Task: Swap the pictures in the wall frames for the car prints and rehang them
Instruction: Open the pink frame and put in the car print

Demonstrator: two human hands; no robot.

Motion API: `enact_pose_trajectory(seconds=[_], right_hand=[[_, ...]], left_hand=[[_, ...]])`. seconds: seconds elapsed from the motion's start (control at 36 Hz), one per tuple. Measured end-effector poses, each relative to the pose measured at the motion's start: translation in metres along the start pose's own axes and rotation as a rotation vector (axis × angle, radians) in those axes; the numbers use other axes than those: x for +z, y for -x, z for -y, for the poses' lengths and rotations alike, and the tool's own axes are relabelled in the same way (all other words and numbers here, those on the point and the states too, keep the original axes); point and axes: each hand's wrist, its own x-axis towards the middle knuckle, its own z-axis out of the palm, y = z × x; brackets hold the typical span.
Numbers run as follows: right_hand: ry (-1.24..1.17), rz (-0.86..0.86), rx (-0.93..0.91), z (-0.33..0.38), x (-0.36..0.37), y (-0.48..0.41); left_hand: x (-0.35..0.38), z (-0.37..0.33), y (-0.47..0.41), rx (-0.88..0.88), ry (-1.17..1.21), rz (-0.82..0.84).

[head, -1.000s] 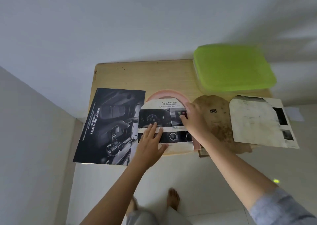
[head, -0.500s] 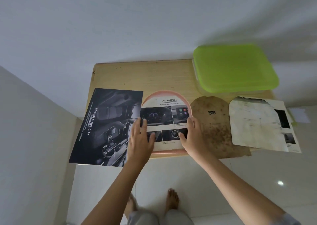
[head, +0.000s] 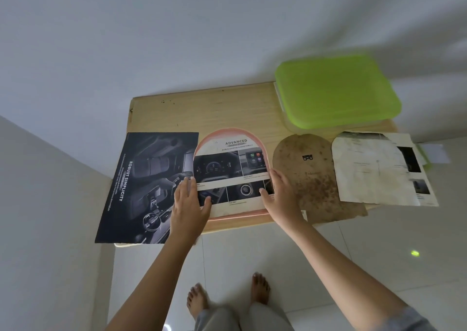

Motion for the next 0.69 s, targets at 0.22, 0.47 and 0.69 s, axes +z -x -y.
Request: enact_pose_trajectory(seconds=[0.22, 0.47, 0.69], right_hand=[[0.026, -0.169, 0.039, -0.043, -0.028, 0.054], [-0.188, -0.441, 0.469, -0.057, -0.016, 0.096], [-0.508, -0.629, 0.675, -0.041, -0.011, 0.074]], left_hand=[[0.021, -0.029, 0.012, 0.226, -0.068, 0.007], [0.019, -0.007, 0.020, -0.013, -0.062, -0.065], [0.022, 0.009, 0.021, 0.026, 0.001, 0.035]])
